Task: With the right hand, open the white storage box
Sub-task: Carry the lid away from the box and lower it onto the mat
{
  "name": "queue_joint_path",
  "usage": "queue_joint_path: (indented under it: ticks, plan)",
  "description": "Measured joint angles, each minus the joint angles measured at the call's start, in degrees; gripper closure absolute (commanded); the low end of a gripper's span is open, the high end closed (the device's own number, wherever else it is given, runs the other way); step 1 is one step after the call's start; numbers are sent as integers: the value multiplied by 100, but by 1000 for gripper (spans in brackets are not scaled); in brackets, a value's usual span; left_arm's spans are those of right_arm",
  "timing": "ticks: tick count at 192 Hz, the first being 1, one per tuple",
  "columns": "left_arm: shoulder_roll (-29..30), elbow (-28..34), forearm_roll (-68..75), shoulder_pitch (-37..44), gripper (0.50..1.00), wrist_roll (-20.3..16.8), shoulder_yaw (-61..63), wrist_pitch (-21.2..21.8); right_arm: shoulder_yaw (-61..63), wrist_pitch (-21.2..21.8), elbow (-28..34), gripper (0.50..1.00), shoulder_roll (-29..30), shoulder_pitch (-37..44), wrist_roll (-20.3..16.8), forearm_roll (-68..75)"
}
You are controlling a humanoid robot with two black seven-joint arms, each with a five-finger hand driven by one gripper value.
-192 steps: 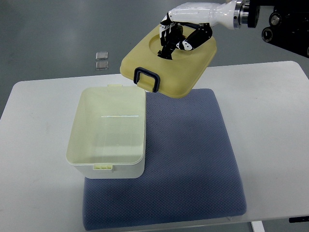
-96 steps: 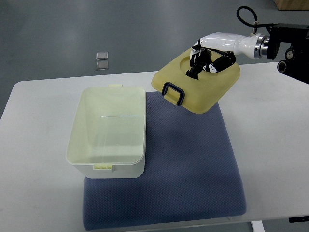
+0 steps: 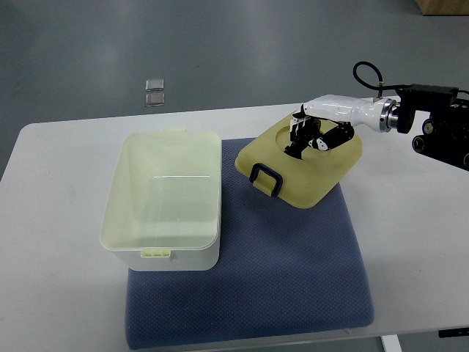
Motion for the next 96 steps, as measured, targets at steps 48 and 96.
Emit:
queue_joint_path:
  ticks: [48, 96]
  plan:
    - [0, 0, 0, 1, 500, 0, 0, 0, -14, -1, 0, 1000, 246, -162, 0, -9]
    - [0, 0, 0, 1, 500, 0, 0, -1, -13, -2, -4, 1000, 386, -317, 0, -150]
